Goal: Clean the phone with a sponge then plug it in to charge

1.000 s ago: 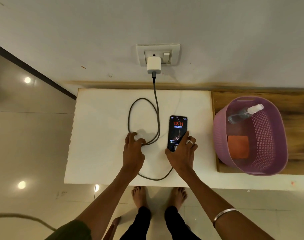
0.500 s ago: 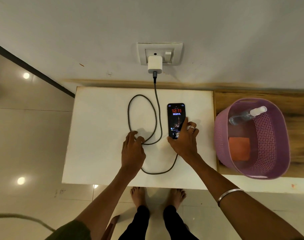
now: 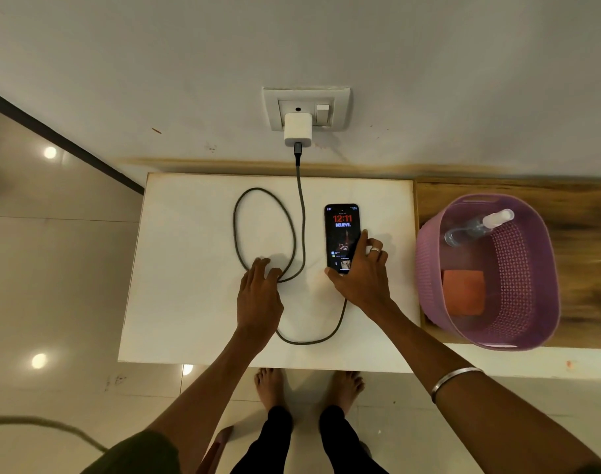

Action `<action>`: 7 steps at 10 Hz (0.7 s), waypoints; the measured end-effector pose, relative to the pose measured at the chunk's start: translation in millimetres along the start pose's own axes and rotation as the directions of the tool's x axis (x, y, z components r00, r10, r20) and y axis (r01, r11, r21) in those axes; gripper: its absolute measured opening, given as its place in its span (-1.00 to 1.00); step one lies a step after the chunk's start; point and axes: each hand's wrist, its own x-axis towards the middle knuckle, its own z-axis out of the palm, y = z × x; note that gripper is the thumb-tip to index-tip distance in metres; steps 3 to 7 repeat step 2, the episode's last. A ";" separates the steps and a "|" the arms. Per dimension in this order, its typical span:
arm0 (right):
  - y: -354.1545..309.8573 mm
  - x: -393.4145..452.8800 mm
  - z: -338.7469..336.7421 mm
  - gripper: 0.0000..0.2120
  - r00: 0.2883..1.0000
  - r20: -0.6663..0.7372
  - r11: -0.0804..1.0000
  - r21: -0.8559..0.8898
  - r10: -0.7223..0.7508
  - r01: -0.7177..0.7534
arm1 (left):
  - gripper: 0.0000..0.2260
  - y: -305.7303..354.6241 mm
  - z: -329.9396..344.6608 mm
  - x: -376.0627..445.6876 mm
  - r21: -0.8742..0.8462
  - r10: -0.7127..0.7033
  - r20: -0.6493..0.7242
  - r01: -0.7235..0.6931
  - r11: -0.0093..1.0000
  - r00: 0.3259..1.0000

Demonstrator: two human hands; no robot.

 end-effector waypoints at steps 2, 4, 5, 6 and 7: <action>-0.1 -5.1 -4.7 -0.02 0.999 -0.036 0.998 0.040 -0.040 0.042 | -0.62 2.9 2.6 -0.6 -0.010 0.001 -0.009 -0.001 1.000 1.000; -0.1 -5.1 -4.7 -0.02 0.999 -0.036 0.998 0.040 -0.040 0.042 | -0.62 2.9 2.6 -0.6 -0.010 0.001 -0.009 -0.001 1.000 1.000; -0.1 -5.1 -4.7 -0.02 0.999 -0.036 0.998 0.040 -0.040 0.042 | -0.62 2.9 2.6 -0.6 -0.010 0.001 -0.009 -0.001 1.000 1.000; -0.1 -5.1 -4.7 -0.02 0.999 -0.036 0.998 0.040 -0.040 0.042 | -0.62 2.9 2.6 -0.6 -0.010 0.001 -0.009 -0.001 1.000 1.000; -0.1 -5.1 -4.7 -0.02 0.999 -0.036 0.998 0.040 -0.040 0.042 | -0.62 2.9 2.6 -0.6 -0.010 0.001 -0.009 -0.001 1.000 1.000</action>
